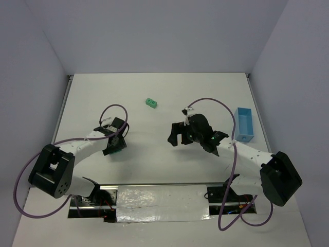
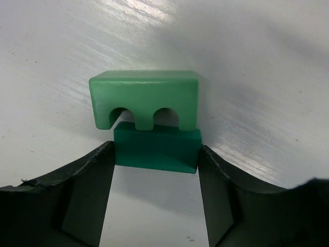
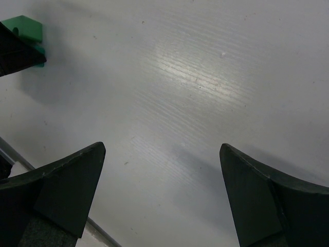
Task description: Build the wood block tower
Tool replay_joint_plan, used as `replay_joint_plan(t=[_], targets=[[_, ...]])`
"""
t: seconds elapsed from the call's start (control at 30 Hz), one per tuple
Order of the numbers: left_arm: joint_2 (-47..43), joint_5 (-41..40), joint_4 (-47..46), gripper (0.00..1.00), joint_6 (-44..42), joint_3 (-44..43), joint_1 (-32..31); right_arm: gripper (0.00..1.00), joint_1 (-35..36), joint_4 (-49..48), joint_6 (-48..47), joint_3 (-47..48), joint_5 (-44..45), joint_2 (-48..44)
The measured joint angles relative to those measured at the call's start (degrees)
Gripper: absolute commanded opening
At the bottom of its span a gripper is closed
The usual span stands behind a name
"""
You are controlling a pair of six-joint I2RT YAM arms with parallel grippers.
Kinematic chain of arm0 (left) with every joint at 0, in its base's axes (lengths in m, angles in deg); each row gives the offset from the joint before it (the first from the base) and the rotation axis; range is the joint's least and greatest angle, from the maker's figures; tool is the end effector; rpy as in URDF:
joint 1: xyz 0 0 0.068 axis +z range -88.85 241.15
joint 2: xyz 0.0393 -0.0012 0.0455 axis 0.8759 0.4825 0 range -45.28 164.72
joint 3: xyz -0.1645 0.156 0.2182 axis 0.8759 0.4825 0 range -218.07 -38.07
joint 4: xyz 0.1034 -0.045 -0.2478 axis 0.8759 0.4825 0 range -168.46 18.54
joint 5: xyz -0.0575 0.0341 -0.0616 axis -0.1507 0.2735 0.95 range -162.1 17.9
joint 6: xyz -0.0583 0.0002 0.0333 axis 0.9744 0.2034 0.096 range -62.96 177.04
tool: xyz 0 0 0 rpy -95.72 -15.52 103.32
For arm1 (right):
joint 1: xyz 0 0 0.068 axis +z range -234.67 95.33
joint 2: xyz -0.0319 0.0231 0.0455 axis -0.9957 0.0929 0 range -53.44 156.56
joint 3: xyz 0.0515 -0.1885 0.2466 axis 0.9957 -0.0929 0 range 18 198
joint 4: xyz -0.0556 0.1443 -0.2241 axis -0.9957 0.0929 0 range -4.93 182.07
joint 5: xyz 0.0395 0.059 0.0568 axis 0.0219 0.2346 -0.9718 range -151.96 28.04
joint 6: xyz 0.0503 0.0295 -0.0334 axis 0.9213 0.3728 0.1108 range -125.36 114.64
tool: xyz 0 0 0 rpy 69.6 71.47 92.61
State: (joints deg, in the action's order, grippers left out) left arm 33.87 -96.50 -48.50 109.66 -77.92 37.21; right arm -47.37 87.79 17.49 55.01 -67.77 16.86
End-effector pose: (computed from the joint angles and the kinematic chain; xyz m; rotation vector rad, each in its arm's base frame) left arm 0.2304 -0.0781 0.1843 -0.7423 2.4888 0.1462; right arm 0.2090 0.1661 0.2370 -0.3457 2.2580 0.6832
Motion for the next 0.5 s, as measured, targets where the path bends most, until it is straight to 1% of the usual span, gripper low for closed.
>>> replay_joint_plan(t=[0.07, 0.17, 0.27, 0.37, 0.47, 0.5], targets=[[-0.6, 0.5, 0.0, 0.4, -0.3, 0.0, -0.2, 1.0, 0.0, 0.0, 0.0, 0.0, 0.0, 0.0], [-2.2, 0.9, 0.2, 0.31, -1.3, -0.2, -2.1, 1.0, -0.1, 0.0, -0.2, 0.0, 0.0, 0.0], [-3.2, 1.7, 1.0, 0.31, -3.3, -2.7, -6.0, 1.0, -1.3, -0.2, -0.1, -0.3, -0.4, -0.3], [-3.1, 3.3, 0.7, 0.32, -8.2, -8.3, -8.5, 1.0, -5.6, -1.9, 0.9, -3.4, -2.5, -3.3], [-0.4, 4.7, -1.7, 0.28, -17.0, -17.6, -8.8, 1.0, -12.1, -3.9, 2.4, -7.1, -4.9, -7.5], [2.2, 5.1, -2.5, 0.28, -20.6, -22.7, -8.8, 1.0, -13.4, -4.5, 2.9, -7.6, -5.6, -8.1]])
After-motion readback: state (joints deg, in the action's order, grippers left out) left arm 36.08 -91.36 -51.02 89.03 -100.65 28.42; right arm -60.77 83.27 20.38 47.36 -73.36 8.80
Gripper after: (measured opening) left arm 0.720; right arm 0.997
